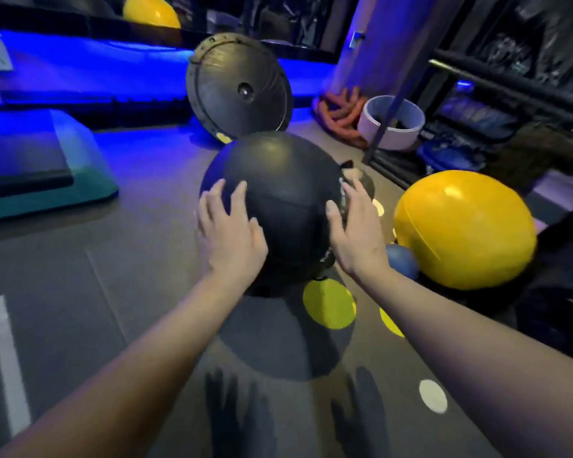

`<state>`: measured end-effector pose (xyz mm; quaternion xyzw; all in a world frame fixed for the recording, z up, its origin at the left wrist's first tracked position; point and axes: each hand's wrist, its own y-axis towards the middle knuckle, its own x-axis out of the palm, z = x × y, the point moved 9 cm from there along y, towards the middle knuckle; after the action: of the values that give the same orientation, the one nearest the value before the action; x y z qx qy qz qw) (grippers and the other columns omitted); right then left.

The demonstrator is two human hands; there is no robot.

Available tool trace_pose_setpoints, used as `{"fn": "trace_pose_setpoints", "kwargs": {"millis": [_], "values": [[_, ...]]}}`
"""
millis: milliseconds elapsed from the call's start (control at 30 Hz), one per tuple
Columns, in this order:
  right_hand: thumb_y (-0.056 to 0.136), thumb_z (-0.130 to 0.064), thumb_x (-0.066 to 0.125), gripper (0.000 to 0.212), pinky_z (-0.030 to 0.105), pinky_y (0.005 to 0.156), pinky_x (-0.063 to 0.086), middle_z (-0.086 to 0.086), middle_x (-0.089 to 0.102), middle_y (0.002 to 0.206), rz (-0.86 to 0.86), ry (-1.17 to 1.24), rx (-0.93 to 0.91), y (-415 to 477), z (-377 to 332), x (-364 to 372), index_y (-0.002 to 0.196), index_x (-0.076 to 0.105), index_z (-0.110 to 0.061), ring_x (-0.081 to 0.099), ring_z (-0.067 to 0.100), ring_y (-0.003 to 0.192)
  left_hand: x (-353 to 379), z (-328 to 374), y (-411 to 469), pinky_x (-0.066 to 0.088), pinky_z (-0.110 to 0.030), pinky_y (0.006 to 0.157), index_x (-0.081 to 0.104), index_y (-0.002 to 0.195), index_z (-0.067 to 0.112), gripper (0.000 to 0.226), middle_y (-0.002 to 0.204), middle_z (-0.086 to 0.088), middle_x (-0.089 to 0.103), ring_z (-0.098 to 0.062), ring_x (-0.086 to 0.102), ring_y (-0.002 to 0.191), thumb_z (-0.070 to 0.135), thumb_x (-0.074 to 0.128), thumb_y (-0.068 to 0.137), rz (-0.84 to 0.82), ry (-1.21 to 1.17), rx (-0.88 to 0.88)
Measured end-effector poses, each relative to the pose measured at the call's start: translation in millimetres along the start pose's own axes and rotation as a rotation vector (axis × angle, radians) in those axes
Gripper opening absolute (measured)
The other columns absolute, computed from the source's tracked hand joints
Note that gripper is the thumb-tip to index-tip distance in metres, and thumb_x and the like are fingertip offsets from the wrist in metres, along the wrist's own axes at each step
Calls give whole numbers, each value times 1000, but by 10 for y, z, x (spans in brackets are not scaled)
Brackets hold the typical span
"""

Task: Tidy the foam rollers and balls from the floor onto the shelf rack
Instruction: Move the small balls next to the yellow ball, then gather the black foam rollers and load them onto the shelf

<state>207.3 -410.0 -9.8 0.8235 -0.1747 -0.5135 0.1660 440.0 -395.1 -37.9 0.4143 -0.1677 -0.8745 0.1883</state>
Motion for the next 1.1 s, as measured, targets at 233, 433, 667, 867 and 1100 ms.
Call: {"fn": "trace_pose_setpoints", "kwargs": {"millis": [233, 433, 667, 867, 1100], "values": [[102, -54, 42, 69, 59, 120, 26, 1, 15, 171, -132, -303, -95, 178, 194, 364, 162, 19, -31, 14, 37, 155, 987, 297, -340, 19, -48, 126, -3, 163, 25, 76, 172, 0, -2, -21, 10, 158, 11, 42, 103, -636, 21, 318], [85, -30, 65, 71, 64, 111, 34, 24, 40, 155, -107, -500, -103, -177, 259, 458, 149, 45, -9, 37, 53, 139, 656, 267, -317, 29, -32, 119, 7, 164, 29, 74, 170, 8, 15, -18, 29, 152, 8, 41, 101, -506, 51, 65], [79, -15, 44, 48, 53, 113, 24, 18, 56, 141, -192, -30, -756, -1305, -1757, 1228, 121, 67, -12, 39, 36, 136, -1049, -1042, -1080, 49, -43, 101, 47, 146, 14, 50, 128, -10, 55, -24, 58, 114, 7, 49, 96, -221, 255, -261], [91, -27, 64, 62, 55, 118, 25, 18, 27, 159, -757, 87, -637, -2394, -3036, 1896, 146, 42, -10, 28, 39, 146, -3173, -2099, -2768, 35, -35, 110, 47, 142, 7, 53, 136, -16, 48, -34, 51, 128, 11, 61, 92, -221, 597, -768], [95, -45, 58, 64, 51, 108, 36, 21, 25, 160, -1042, 329, -668, -3650, -4271, 1856, 146, 38, -10, 37, 42, 137, -4519, -2149, -4354, 38, -35, 116, 39, 151, 14, 92, 145, -10, 46, -28, 49, 135, 68, 61, 79, -324, 730, -1070]]}}
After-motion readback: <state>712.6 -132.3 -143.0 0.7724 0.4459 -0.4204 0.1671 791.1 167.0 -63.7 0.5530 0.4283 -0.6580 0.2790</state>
